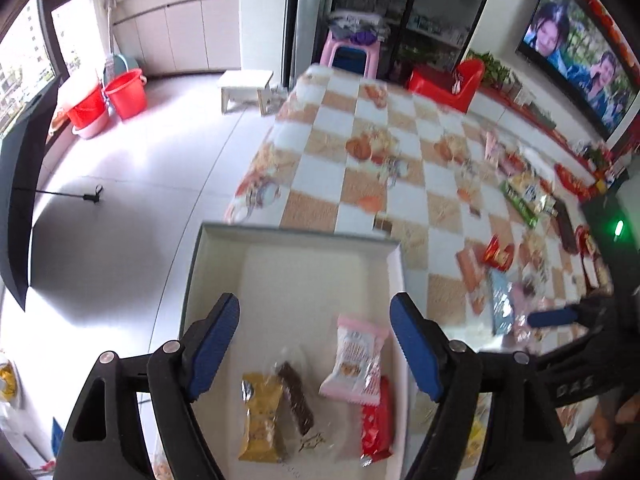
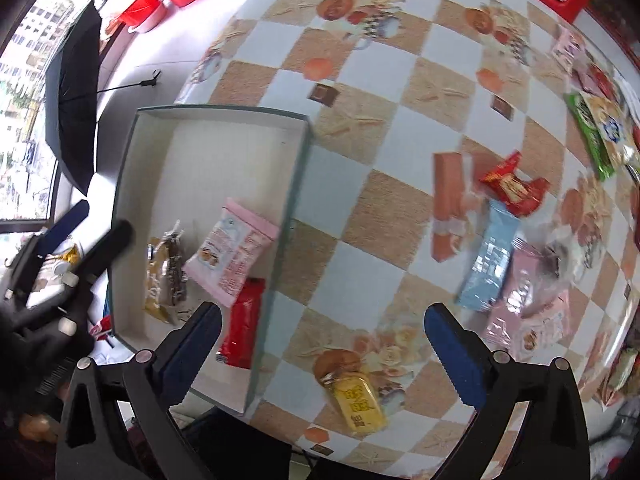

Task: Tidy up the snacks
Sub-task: 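Carry both packs into the white box and open both tools, then move both tools back to the remaining snacks on the table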

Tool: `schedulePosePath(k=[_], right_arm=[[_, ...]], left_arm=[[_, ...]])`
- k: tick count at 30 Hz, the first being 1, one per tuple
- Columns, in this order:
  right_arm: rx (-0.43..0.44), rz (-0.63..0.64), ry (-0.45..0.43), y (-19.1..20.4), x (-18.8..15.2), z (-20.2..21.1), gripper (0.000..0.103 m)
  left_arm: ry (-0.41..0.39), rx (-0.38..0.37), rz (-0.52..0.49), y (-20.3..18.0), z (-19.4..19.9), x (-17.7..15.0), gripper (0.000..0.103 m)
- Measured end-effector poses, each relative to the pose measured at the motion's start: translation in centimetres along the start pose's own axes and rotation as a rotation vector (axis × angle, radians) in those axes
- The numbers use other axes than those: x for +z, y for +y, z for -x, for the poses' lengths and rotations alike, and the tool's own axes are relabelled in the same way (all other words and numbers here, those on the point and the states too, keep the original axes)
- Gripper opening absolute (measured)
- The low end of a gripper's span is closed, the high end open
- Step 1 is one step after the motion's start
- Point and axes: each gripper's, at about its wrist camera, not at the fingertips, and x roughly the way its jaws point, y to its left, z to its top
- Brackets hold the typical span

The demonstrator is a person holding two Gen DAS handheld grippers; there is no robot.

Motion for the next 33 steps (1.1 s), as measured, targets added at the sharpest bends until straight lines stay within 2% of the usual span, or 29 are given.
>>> schedulePosePath(k=[4,6,8,11,13,15,17,18,19,21,22,25,28,33], right_arm=[[-0.059,-0.142,-0.035,-4.2,-2.1,0.9,0.102],[-0.058,-0.213,-0.057,-5.9,-2.7,1.5,0.102],[-0.054,-0.273,-0.080,-7.4,-3.3,2.4,0.102],[-0.062,-0.294,-0.112,-8.5,-3.9,3.6,0.102],[-0.061,-0.315,-0.132,-9.3,-4.7,4.1,0.102],[-0.047,-0.361,-0.133,-11.0,-6.0,4.2,0.102],[-0.043,-0.416,-0.108,-13.1,-7.8,3.7,0.102],[-0.040,-0.444,-0.092,-13.9,-8.6,3.3,0.102],[-0.037,-0.476,-0.073,-14.8,-9.5,2.7,0.102],[-0.023,-0.552,-0.034,-16.8,-11.9,1.6,0.102],[-0.015,-0.587,-0.014,-17.7,-13.0,1.0,0.102],[0.010,-0.696,0.058,-20.0,-16.3,-1.0,0.102],[0.039,-0.770,0.105,-21.2,-18.9,-2.5,0.102],[0.062,-0.776,0.153,-21.0,-21.0,-4.1,0.102]], left_arm=[[-0.140,-0.008,0.043,-2.2,2.7,4.7,0.084],[-0.199,-0.007,0.058,-3.8,4.0,7.0,0.088],[-0.266,-0.056,0.083,-5.3,5.5,9.1,0.088],[-0.352,-0.130,0.110,-7.0,7.9,10.9,0.088],[-0.377,-0.149,0.073,-8.3,8.6,11.3,0.090],[-0.371,-0.116,-0.037,-9.9,8.1,10.8,0.092],[-0.255,-0.098,-0.194,-11.8,5.7,9.6,0.092],[-0.160,-0.094,-0.260,-12.8,4.1,8.6,0.092],[-0.031,-0.103,-0.320,-13.5,2.2,7.5,0.092],[0.196,-0.135,-0.385,-14.4,-1.4,4.5,0.092],[0.258,-0.127,-0.397,-14.7,-2.5,3.0,0.092],[0.373,-0.086,-0.422,-15.0,-5.0,-1.0,0.092],[0.504,-0.085,-0.433,-15.4,-7.0,-3.9,0.092],[0.707,-0.114,-0.412,-16.5,-9.3,-7.9,0.092]])
